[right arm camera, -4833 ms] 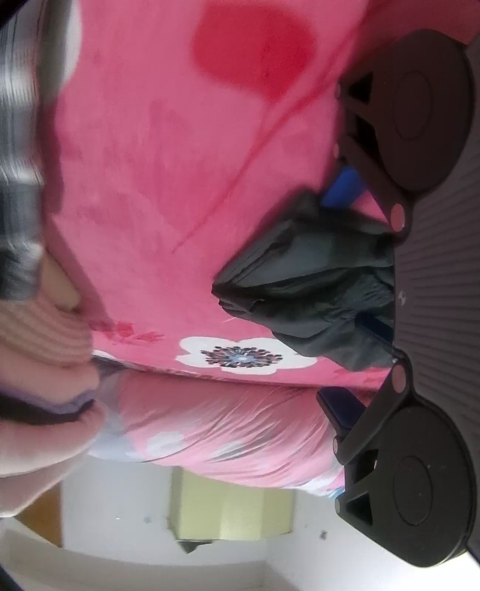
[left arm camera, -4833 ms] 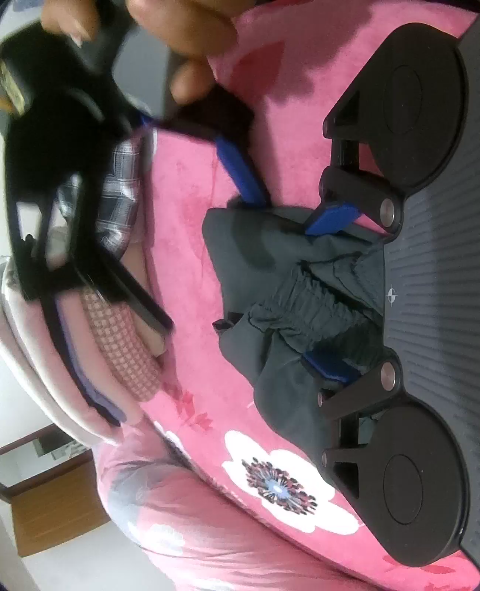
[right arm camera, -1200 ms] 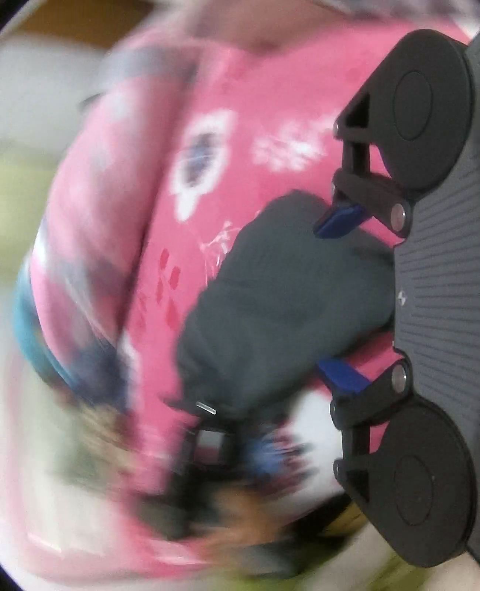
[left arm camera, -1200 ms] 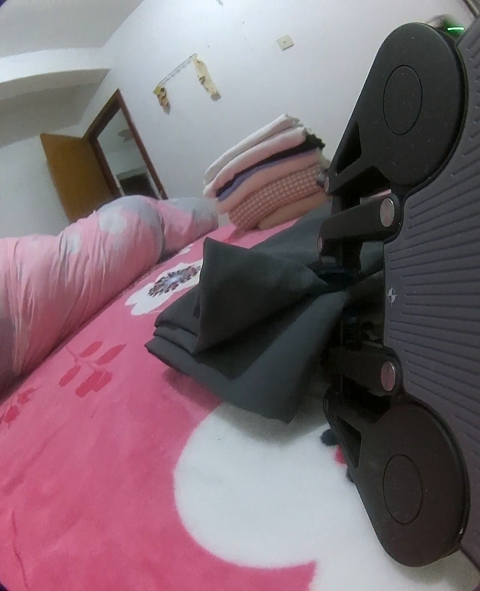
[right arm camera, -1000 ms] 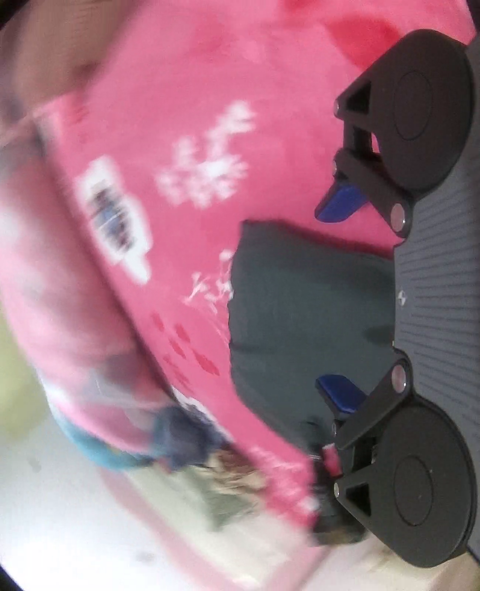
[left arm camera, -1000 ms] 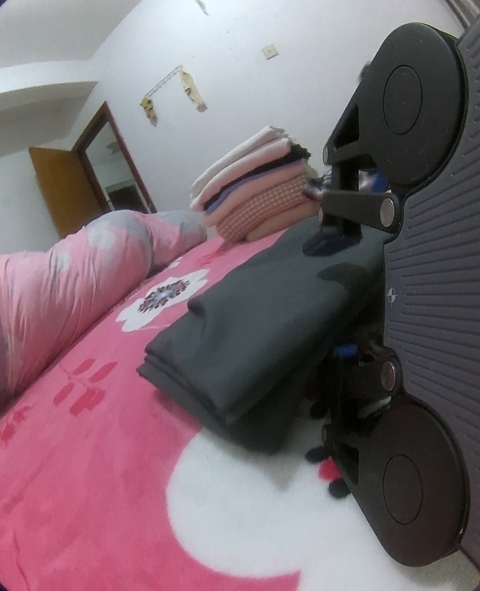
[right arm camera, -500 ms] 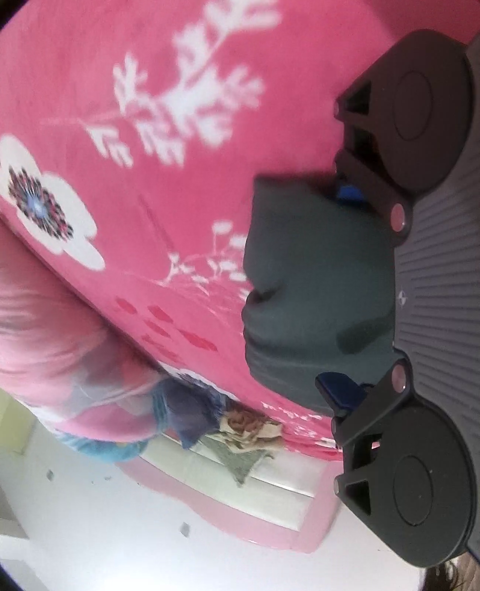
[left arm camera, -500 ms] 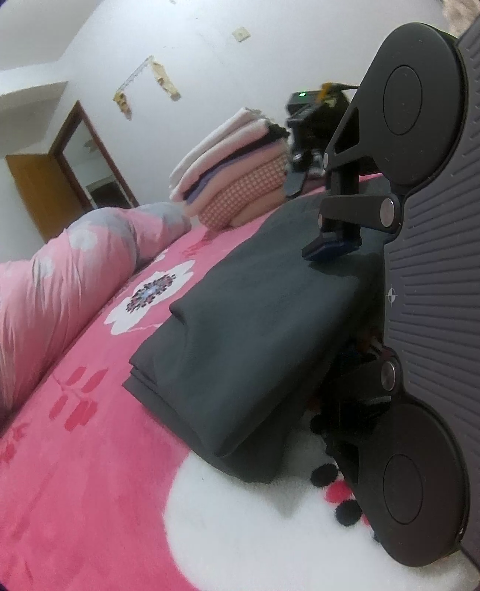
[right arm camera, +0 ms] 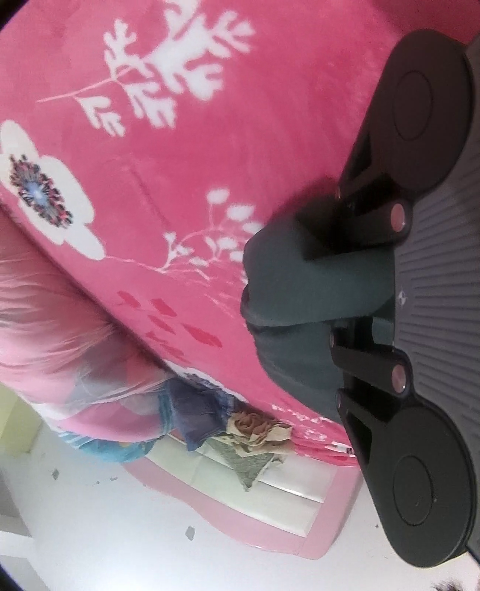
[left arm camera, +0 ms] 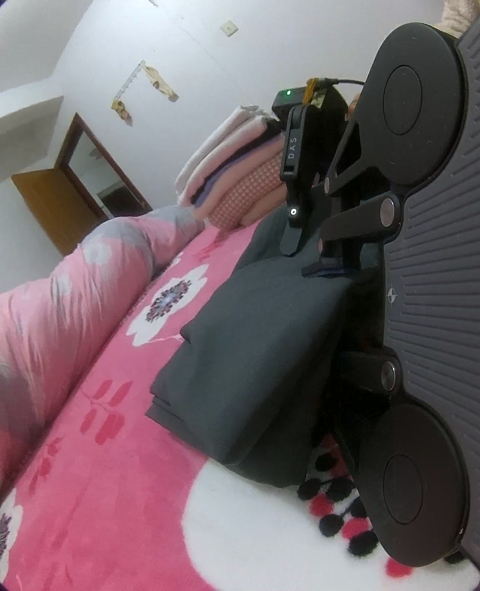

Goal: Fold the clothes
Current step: 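Carry the folded trousers with both grippers toward the clothes stack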

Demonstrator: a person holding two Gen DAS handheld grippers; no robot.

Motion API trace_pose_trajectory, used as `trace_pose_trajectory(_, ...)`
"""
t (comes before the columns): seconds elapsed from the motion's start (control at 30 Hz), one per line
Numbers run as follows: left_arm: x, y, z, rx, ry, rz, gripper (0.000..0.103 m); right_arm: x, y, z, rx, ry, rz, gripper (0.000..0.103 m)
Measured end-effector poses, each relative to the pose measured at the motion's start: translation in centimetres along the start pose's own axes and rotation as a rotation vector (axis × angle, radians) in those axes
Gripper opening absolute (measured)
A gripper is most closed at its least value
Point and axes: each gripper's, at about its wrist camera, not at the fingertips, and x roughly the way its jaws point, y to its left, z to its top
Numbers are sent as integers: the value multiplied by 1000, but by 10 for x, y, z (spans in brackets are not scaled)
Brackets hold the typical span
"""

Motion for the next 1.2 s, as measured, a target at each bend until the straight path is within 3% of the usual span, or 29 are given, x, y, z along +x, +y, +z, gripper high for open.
trace_pose_trajectory(0.17,-8,-16,-5,23,-28,-21,13,-17,13,-7,-32,-48,1,12)
trace_pose_trajectory(0.3,-5,-14,-9,9,6,-1,14,-24,15,-10,-55,-51,-30,12)
trace_pose_trajectory(0.4,-2,-12,-12,-1,32,15,25,-19,3,-9,-29,-31,-55,19)
trace_pose_trajectory(0.47,0,-11,-15,-8,49,25,36,-15,-7,-7,1,-18,-60,36)
trace_pose_trajectory(0.53,-4,-9,-15,-9,57,18,52,-15,-20,-6,64,-16,-3,42)
trace_pose_trajectory(0.57,-4,-9,-14,-4,62,15,55,-16,-26,-5,88,-12,22,45)
trace_pose_trajectory(0.73,2,-10,-14,14,77,9,63,-11,-32,0,86,36,64,46)
trace_pose_trajectory(0.8,10,-13,-14,32,74,21,59,-8,-27,0,62,37,50,45)
trace_pose_trajectory(0.87,18,-16,-13,47,80,43,34,-5,-21,-2,27,28,28,30)
trace_pose_trajectory(0.93,21,-19,-12,45,80,55,20,-2,-12,-7,-19,5,8,18)
trace_pose_trajectory(1.03,17,-32,-7,87,56,50,15,-9,-9,-13,-16,-51,15,14)
trace_pose_trajectory(1.2,22,-67,6,155,57,-10,14,-47,-6,-30,-20,-189,54,13)
